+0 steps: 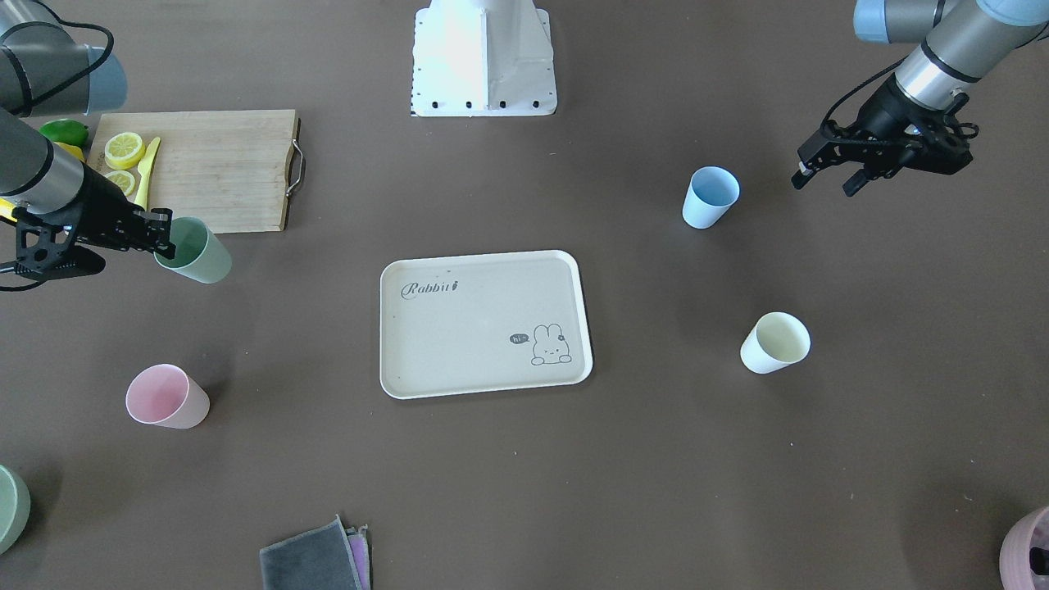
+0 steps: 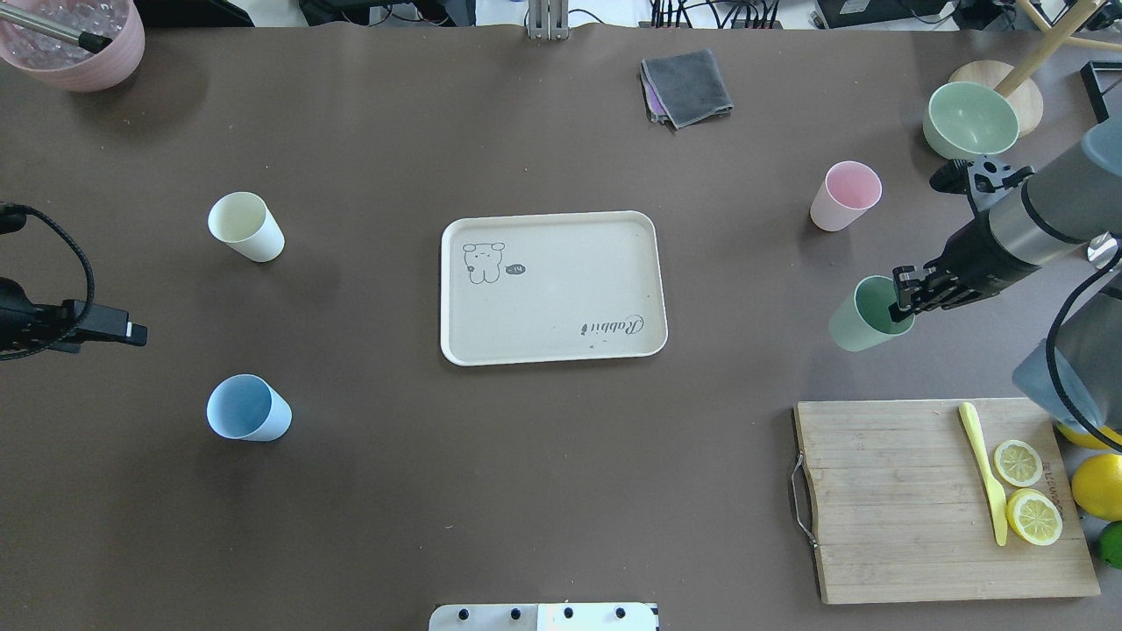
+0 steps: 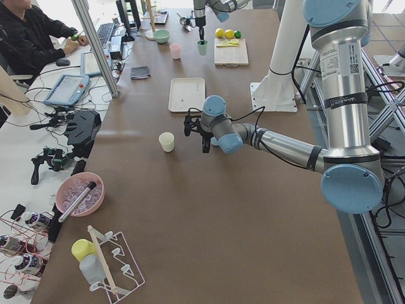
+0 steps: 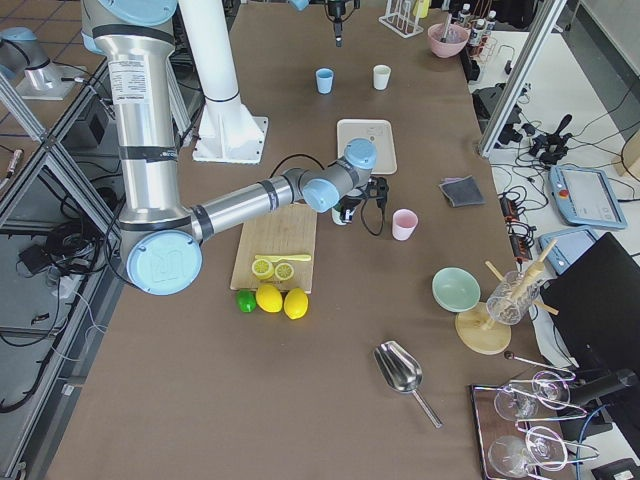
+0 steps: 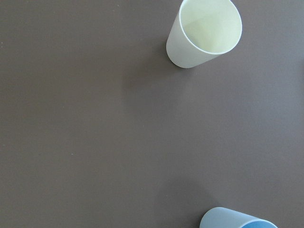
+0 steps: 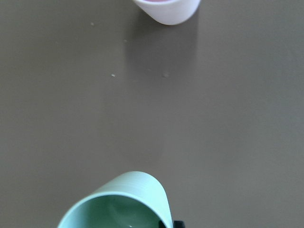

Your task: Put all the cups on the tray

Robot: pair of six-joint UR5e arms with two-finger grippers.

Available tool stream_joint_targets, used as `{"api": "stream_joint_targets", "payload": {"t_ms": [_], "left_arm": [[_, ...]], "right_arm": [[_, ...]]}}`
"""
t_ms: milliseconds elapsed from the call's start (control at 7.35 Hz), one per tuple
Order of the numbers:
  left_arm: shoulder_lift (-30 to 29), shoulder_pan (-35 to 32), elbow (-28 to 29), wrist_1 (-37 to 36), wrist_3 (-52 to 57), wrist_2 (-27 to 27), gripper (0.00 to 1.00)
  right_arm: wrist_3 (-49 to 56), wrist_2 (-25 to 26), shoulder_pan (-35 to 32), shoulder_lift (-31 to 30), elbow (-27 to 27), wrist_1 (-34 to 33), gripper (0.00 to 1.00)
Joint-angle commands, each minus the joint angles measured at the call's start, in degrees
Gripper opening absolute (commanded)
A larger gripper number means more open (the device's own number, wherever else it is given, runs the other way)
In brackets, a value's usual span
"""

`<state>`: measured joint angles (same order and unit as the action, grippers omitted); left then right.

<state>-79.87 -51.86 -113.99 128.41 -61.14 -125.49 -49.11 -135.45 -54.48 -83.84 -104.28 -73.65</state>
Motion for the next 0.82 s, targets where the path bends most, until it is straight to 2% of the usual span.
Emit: {"api": "stream_joint_targets", "payload": {"t_ms": [0, 272, 545, 681], "left_arm": [[-0.37, 1.49, -0.36, 0.09, -0.2, 0.07, 0.97], [-2.56, 8.75, -0.89, 0.09, -4.67, 6.62, 0.97], [-3.27, 10.9, -0.8, 0.09, -5.48, 7.98, 0.97], [-3.97, 12.12, -0.36, 0.0, -5.48, 8.06, 0.97]], "right_arm": [[-8.51, -2.01, -0.46, 6.13, -0.39, -0.35, 0.0], [-11.96, -1.49, 1.11, 8.95, -0.13, -0.61, 0.0], [-15.75, 0.96, 4.45, 12.55, 0.66, -1.48, 0.0], [-15.76, 2.19, 5.42, 15.61, 0.66, -5.41, 0.0]]}}
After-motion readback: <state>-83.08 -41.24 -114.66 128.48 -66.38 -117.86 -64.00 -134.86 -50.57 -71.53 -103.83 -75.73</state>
